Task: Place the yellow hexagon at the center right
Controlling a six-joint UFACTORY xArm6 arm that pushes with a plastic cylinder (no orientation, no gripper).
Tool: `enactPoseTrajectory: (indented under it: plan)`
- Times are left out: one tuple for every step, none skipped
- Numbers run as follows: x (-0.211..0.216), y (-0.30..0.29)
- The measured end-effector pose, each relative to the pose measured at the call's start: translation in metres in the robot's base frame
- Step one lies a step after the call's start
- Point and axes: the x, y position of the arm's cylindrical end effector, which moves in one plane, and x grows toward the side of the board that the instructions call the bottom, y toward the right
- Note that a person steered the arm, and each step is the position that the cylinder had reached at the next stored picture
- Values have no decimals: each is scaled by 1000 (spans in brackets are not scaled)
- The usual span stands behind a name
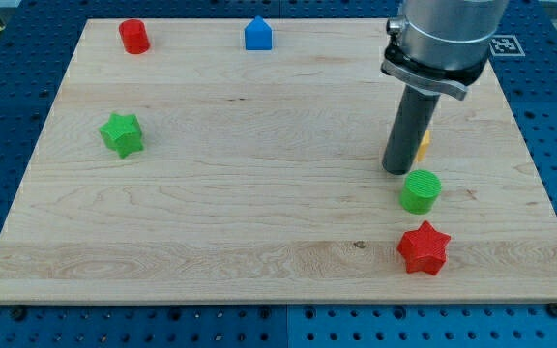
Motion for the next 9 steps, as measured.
enactPoseTrajectory:
  plan:
    - [-3,5]
    - [-15,5]
    - [-16,5]
    - [-16,5]
    - [-39,4]
    - [-43,7]
    - [-49,3]
    - [-67,-9]
    - [-61,23]
